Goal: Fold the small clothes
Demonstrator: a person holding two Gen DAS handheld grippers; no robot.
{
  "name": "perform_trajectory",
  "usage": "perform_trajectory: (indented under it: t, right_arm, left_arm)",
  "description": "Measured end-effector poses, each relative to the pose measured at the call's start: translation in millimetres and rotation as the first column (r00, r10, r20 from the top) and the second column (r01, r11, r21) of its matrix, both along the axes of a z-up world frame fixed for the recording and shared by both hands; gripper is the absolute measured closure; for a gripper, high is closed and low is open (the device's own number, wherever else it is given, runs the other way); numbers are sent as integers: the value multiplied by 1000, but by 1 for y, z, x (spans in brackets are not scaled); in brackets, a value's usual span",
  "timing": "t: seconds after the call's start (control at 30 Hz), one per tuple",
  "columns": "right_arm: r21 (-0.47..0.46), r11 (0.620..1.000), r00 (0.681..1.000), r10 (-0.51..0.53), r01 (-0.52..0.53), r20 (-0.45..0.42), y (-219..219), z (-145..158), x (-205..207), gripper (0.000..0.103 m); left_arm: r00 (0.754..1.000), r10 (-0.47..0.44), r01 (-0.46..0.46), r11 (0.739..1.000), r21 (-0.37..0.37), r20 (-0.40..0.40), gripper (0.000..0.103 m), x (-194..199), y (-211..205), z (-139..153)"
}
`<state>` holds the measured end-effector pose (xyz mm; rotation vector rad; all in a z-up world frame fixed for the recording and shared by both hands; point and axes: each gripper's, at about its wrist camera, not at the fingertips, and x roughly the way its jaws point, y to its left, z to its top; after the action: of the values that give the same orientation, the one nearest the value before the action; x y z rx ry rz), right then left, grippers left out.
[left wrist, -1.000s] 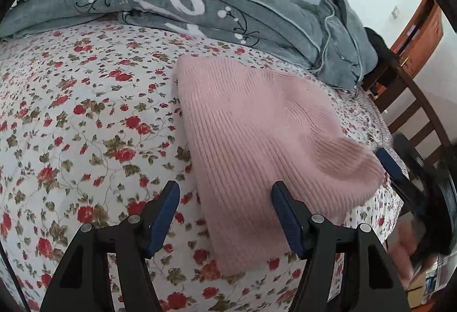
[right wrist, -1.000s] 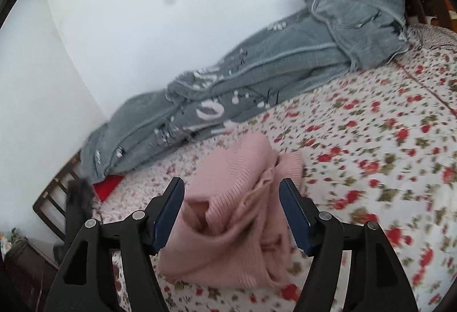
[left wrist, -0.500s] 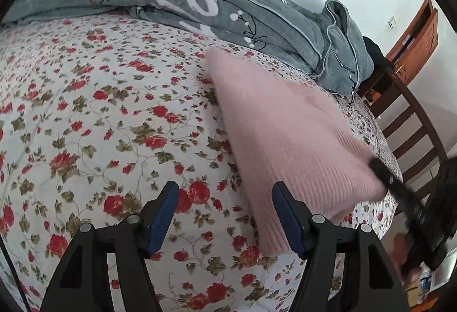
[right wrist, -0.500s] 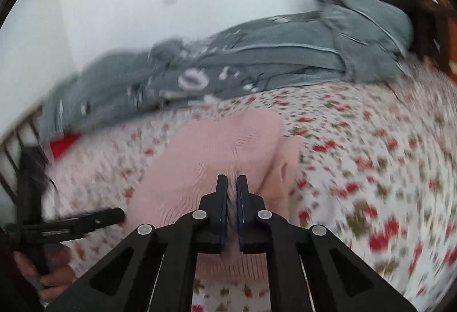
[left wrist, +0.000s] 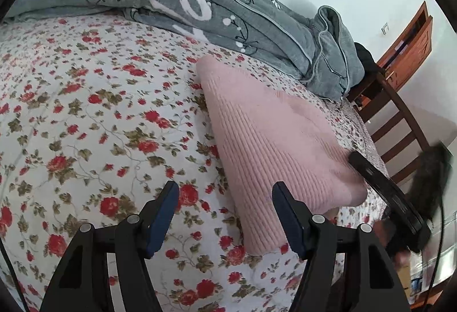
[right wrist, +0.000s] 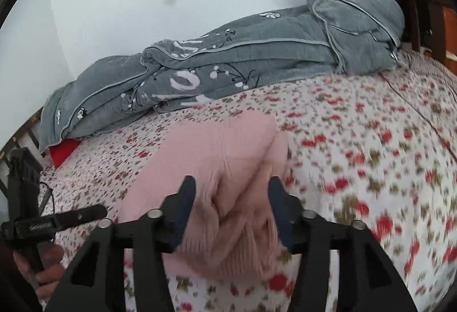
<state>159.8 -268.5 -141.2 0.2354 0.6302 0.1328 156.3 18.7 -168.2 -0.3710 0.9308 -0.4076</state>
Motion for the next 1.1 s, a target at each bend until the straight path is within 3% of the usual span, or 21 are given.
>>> perform_trajectory:
  t: [0.07,0.17,0.2,0.23,0.33,0.43,0.5,0.53,0.63,0.7,0.8,0.9,1.0,1.03,1.1]
  right_arm:
    - [27,1000,997,0,3,-81,0,-14,25,42]
    - [111,994,982,29,-8,-189,-1,-38,48,44]
    - [109,994,984,27,-8,-177,0,-37,47,49]
    - [101,994,987,49,-34,-154,2,-34,45,70]
    - [107,991,995,81,-74,-63,-4,-12,32,76]
    - [175,981,996,83,-80,-10,-22,-13,23,76]
    - [140,988,991,83,-67,-106,-22,-36,36,72]
    - [166,983,985,96,-72,-140,-25,-50,41,66]
    - [191,980,990,73,-49,-120,-36,-40,31,50]
    - [197,980,994,56,-37,-95,-42,-28,15,49]
    - [177,983,997,58,-49,-43,-39,-15,-16,48]
    - [154,983,994,107,-102,-22,-26,-12,-31,48]
    - [121,987,992,115,-108,-47,-15,-21,-33,48]
    - [117,988,992,109,-101,-66,-12,-25,-33,51]
    - [139,985,986,115,-98,-120,-9,-36,-26,73]
  left_arm:
    - [1000,-30,30,1000,4,-10,37,-1,-6,-4]
    - [997,-80,80,996,44,-19,37,-9,-20,-15]
    - [995,-95,96,994,56,-20,37,-12,-25,-19]
    - [994,-109,111,992,67,-20,37,-14,-31,-22]
    - [993,-117,115,987,114,6,36,-19,-43,-26]
    - [992,-122,120,986,112,10,36,-21,-43,-24]
    - [991,-132,131,986,105,3,36,-20,-45,-23]
    - [990,-143,142,983,117,-5,36,-20,-48,-22]
    - [987,-158,158,976,149,-12,37,-22,-51,-22]
    - [986,-165,164,975,152,-8,37,-26,-51,-20]
    - [986,-163,161,979,126,13,37,-30,-47,-16]
    - [989,-140,139,990,37,48,37,-25,-45,-3]
    - [990,-98,100,995,-18,105,37,-14,-48,18]
    - [990,-77,79,997,-15,117,37,-10,-50,22]
    - [994,-35,33,999,17,100,37,2,-57,22]
